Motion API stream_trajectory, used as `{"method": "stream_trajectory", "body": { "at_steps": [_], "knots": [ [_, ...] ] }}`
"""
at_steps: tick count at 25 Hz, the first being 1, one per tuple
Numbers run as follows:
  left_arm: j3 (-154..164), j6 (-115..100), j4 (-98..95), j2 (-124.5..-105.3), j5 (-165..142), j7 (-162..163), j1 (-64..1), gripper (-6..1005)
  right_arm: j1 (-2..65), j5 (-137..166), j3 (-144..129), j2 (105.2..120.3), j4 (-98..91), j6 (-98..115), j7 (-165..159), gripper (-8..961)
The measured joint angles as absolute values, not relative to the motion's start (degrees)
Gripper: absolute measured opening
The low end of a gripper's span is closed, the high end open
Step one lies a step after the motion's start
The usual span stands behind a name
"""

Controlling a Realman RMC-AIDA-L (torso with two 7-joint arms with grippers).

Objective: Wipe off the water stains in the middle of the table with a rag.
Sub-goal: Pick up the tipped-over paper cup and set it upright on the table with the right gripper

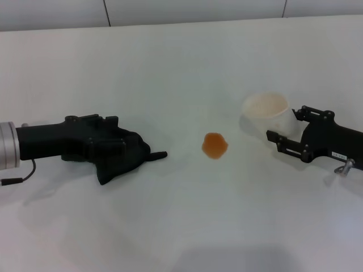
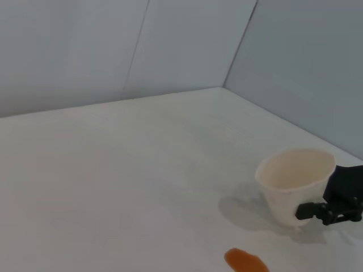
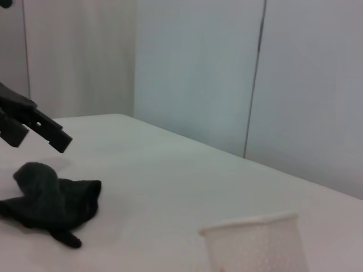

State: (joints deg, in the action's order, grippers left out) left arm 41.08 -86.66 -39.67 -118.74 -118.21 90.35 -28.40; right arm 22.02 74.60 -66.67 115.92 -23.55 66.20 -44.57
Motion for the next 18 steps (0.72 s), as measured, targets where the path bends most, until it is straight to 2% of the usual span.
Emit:
{"method": "stream_trajectory", "body": {
  "at_steps": [18],
  "knots": [
    [41.2,-86.9,-39.9,-118.74,-118.2,90.4,-28.1,813,21.4,74.6,-66.8,115.64,-23.5,62.9,-44.2,646]
  ]
}}
